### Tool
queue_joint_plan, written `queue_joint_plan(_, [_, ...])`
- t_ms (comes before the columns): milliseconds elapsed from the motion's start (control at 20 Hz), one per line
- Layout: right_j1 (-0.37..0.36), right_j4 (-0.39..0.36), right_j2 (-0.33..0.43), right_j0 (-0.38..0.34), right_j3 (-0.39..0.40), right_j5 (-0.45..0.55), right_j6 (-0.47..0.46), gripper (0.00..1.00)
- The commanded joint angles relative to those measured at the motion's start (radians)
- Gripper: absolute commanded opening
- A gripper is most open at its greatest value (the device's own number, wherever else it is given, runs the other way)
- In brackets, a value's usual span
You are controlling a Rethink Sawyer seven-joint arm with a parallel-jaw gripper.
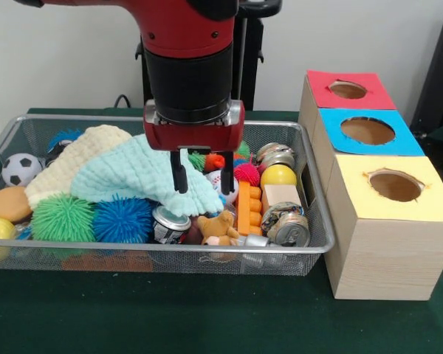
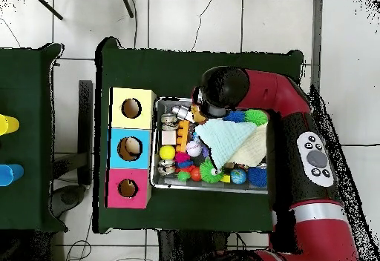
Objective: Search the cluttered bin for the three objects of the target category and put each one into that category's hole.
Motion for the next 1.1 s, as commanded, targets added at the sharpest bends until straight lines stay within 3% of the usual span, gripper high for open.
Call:
queue_joint_plan(50, [-0.018, -0.071, 0.037, -0.022, 0.176, -0.090, -0.136, 1.00])
queue_joint_plan(500, [-0.043, -0.094, 0.040, -0.044, 0.298, -0.197, -0.104, 1.00])
queue_joint_plan(750, [-0.045, -0.107, 0.041, -0.047, 0.324, -0.222, -0.094, 1.00])
queue_joint_plan(950, [-0.038, -0.122, 0.041, -0.041, 0.326, -0.238, -0.086, 1.00])
queue_joint_plan(1100, [0.017, -0.154, 0.033, -0.021, 0.272, -0.278, -0.069, 1.00])
